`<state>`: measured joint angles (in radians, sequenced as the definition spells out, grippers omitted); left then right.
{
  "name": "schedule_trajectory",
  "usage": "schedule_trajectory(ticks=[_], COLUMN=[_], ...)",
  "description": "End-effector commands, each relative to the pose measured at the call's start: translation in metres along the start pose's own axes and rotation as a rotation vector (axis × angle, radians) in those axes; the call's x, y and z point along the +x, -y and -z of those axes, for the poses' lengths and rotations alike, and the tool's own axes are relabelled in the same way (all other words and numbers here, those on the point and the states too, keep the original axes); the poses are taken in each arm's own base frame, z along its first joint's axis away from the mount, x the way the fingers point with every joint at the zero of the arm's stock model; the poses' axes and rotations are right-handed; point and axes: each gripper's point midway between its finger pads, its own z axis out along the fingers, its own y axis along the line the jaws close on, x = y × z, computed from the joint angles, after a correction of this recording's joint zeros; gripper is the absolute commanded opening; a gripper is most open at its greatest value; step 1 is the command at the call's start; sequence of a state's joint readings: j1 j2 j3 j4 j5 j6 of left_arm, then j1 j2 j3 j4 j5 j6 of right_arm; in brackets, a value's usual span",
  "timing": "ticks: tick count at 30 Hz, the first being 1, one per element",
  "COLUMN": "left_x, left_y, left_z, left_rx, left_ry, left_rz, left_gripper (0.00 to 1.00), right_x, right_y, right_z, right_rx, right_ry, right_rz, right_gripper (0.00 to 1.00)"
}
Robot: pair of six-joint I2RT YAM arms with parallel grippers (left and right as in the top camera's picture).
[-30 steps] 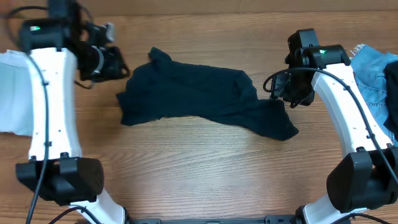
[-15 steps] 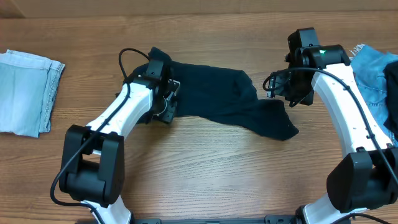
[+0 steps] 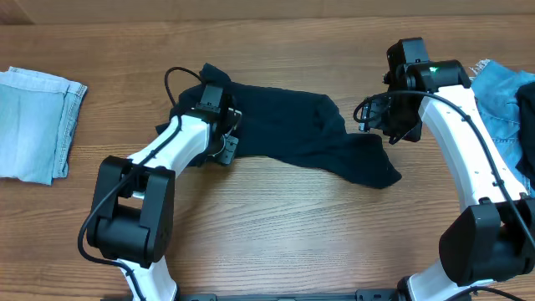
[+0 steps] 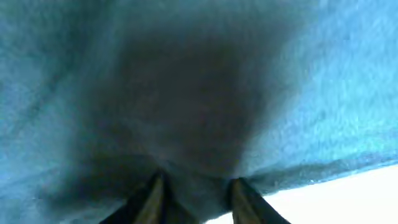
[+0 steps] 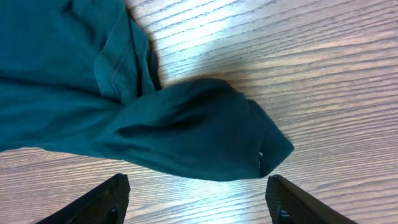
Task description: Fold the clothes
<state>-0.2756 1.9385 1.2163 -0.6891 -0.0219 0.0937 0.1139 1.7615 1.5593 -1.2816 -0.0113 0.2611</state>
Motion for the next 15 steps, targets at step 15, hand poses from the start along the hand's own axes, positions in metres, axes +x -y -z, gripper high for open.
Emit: schedule_trajectory(ticks=[15], left_x=[-0.031], left_y=[-0.028], left_z=[0.188], left_rx=[-0.118], left_ry=[0.081], left_rz=[0.078], left_gripper=[0.04], right_x=[-0.006], right_y=[0.003], right_z=[0.005], right_rx=[0.025], right_ry=[0.039], right_rz=[0.002], right_gripper=[0.75])
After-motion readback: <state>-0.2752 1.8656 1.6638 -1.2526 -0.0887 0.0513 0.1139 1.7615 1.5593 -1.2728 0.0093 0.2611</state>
